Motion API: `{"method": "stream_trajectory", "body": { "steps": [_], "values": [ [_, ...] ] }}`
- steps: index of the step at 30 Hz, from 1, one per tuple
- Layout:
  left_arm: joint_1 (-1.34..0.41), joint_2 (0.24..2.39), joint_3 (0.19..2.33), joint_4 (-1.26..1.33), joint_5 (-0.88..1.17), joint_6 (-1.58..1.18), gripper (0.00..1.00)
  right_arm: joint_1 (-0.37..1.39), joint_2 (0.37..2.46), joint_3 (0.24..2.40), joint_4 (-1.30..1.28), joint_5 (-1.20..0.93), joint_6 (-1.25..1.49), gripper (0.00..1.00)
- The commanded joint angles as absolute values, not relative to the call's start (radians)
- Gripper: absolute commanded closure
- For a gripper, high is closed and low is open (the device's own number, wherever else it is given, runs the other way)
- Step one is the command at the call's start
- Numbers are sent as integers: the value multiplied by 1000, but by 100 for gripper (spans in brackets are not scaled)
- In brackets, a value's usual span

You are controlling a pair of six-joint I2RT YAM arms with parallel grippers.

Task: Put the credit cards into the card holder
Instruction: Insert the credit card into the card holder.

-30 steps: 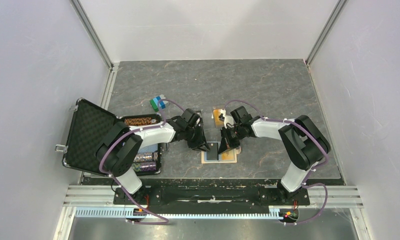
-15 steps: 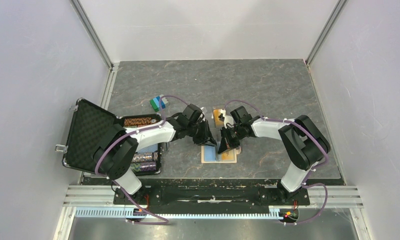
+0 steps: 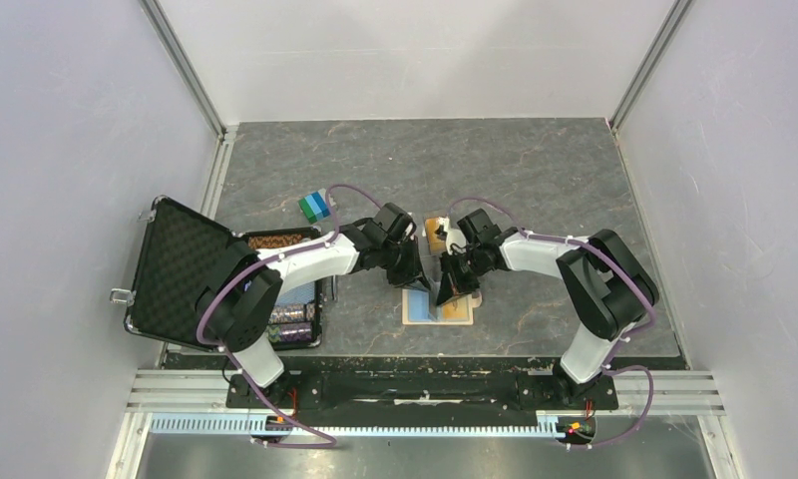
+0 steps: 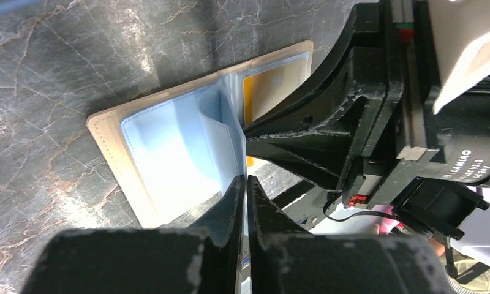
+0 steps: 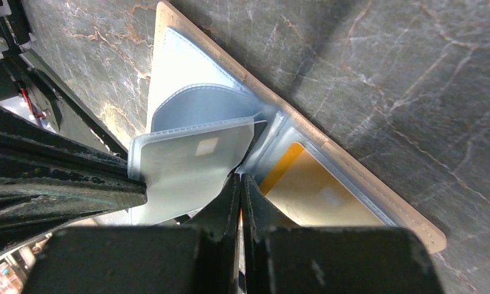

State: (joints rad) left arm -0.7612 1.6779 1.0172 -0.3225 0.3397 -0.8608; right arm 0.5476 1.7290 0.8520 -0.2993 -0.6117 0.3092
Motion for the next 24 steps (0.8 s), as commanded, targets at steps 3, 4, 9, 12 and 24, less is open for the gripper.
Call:
{"method": "stream_trajectory", "body": {
  "steps": [3, 4, 9, 12, 24],
  "values": [
    [-768, 1695, 1091, -378, 313, -810, 97, 534, 1631, 930, -361, -513, 289, 100],
    [-769, 1697, 1107, -395, 301, -809, 97, 528, 1618, 928, -361, -501, 291, 100],
    [-786, 1722, 1172, -447, 280, -801, 98, 467, 1561, 914, -361, -478, 294, 100],
    [-803, 1754, 1207, -446, 294, -806, 95, 423, 1545, 908, -368, -482, 287, 100],
    [-850, 1914, 1356, -429, 410, -799, 59, 330, 1530, 934, -413, -485, 247, 100]
  ]
}}
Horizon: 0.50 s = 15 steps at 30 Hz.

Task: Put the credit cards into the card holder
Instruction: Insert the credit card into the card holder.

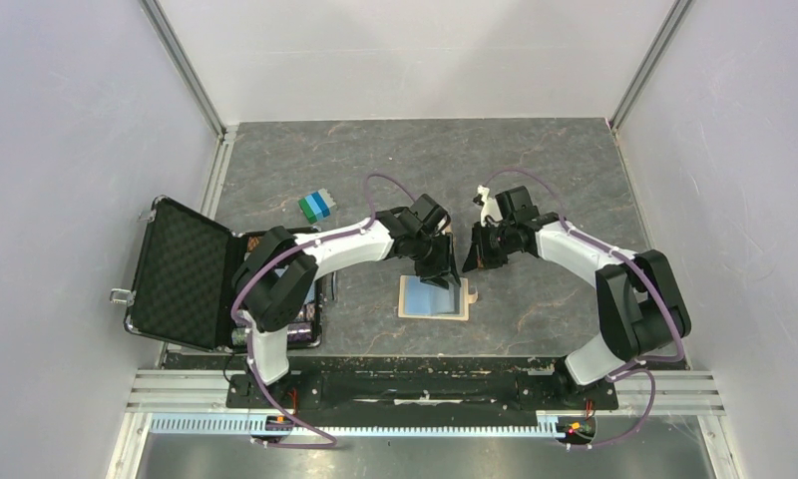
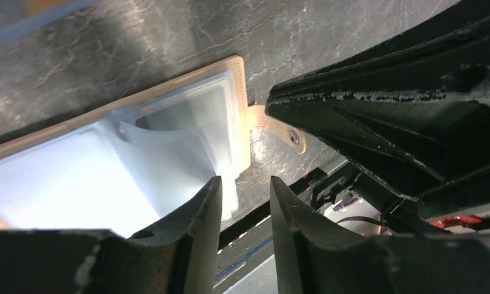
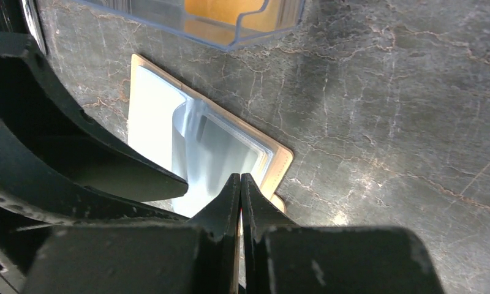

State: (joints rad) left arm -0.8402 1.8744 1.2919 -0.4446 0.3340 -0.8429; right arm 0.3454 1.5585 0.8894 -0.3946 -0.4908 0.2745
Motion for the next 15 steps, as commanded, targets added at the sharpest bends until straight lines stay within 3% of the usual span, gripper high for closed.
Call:
{"method": "stream_trajectory", "body": {
  "steps": [1, 8, 15],
  "values": [
    [-850, 1922, 1361, -417, 423, -800, 58, 327, 1530, 935, -415, -485, 245, 100],
    [-852, 1916, 1399, -399, 426, -771, 51, 319, 1542, 988, -447, -474, 228, 100],
    [-830, 1870, 1419, -386, 393, -722, 46, 320, 1582, 1090, -473, -477, 225, 93]
  ]
}}
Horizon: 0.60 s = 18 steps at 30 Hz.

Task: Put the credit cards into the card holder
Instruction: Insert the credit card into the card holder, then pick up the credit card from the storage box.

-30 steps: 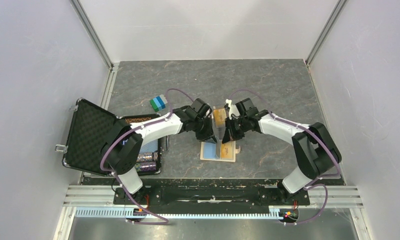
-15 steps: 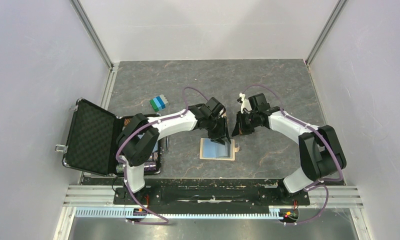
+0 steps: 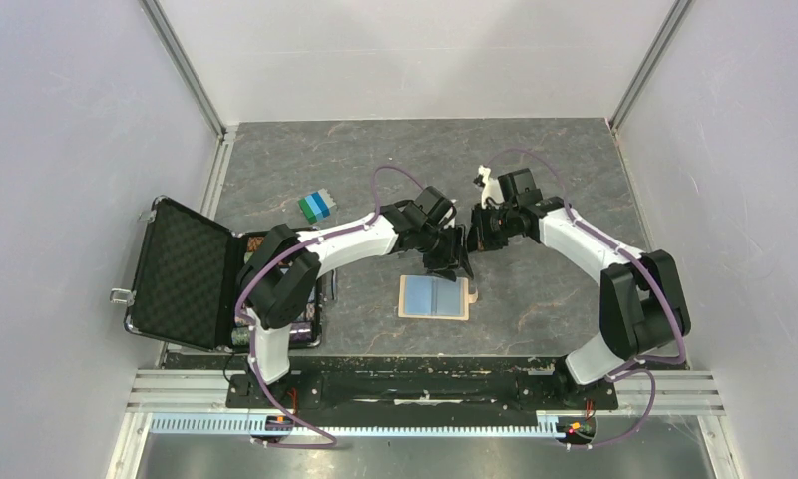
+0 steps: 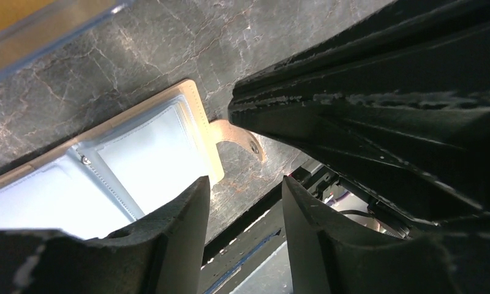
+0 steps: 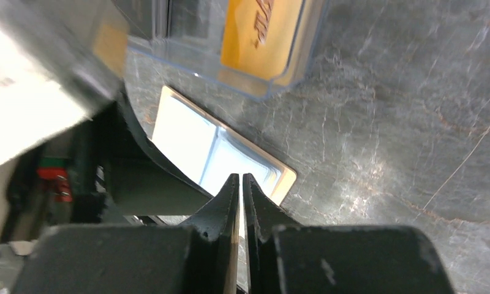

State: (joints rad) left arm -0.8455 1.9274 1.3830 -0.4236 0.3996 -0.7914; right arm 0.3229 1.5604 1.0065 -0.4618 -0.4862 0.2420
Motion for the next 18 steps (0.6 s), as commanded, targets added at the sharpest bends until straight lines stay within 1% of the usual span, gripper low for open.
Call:
{"method": "stream_trajectory", "body": {
  "steps": [1, 5, 10, 18],
  "values": [
    [-823, 1863, 1418, -376, 394, -717, 45, 319, 1589, 1108, -475, -482, 224, 92],
    [-761, 1829, 1378, -316, 432, -735, 44, 321, 1635, 1164, -471, -510, 235, 86],
    [-640, 1768, 1242, -156, 496, -820, 43, 328, 1717, 1254, -458, -561, 257, 77],
    [-424, 1665, 1059, -58, 535, -879, 42, 378, 1906, 1485, -470, -621, 286, 60]
  ]
}}
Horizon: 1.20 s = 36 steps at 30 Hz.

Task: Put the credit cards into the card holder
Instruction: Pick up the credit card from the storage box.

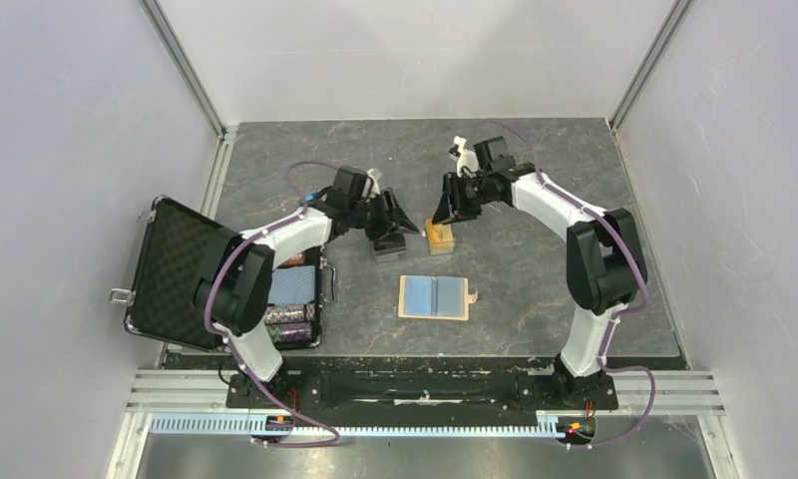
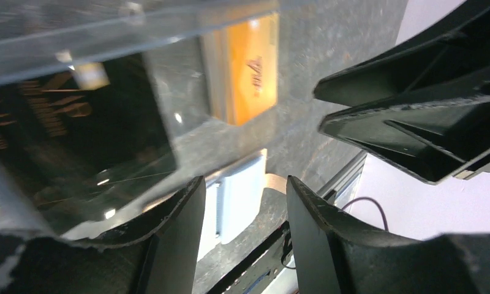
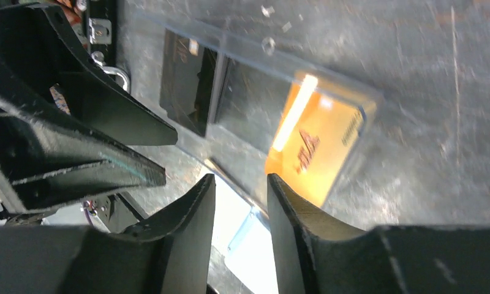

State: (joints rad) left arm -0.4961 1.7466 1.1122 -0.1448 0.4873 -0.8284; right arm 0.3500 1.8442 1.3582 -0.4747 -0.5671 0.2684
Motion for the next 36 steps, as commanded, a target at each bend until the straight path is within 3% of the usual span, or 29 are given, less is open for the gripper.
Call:
{"method": "stream_trajectory", "body": {
  "steps": [1, 7, 14, 21, 28, 34, 36],
  "values": [
    [-399, 1656, 1048, -59, 536, -875, 42, 384, 1932, 1518, -474, -628, 290, 58],
    [-334, 1634, 1090, -223, 455, -763, 42, 426, 2078, 1668, -507, -666, 306, 50],
    [-333, 1653, 1249, -523, 212, -592, 44, 466, 2191, 1752, -564, -667, 293, 49],
    [-336, 1702, 1283, -598, 177, -563, 51, 505, 2224, 1746, -599, -647, 261, 50],
    [-357, 1758, 1269, -571, 220, -585, 60, 519, 2256, 1766, -588, -678, 280, 63],
    [-368, 1784, 1226, -503, 272, -630, 69, 529, 2278, 1770, -558, -711, 308, 79],
    [-376, 1787, 1221, -500, 272, -631, 71, 531, 2278, 1766, -541, -720, 323, 90]
  ]
}}
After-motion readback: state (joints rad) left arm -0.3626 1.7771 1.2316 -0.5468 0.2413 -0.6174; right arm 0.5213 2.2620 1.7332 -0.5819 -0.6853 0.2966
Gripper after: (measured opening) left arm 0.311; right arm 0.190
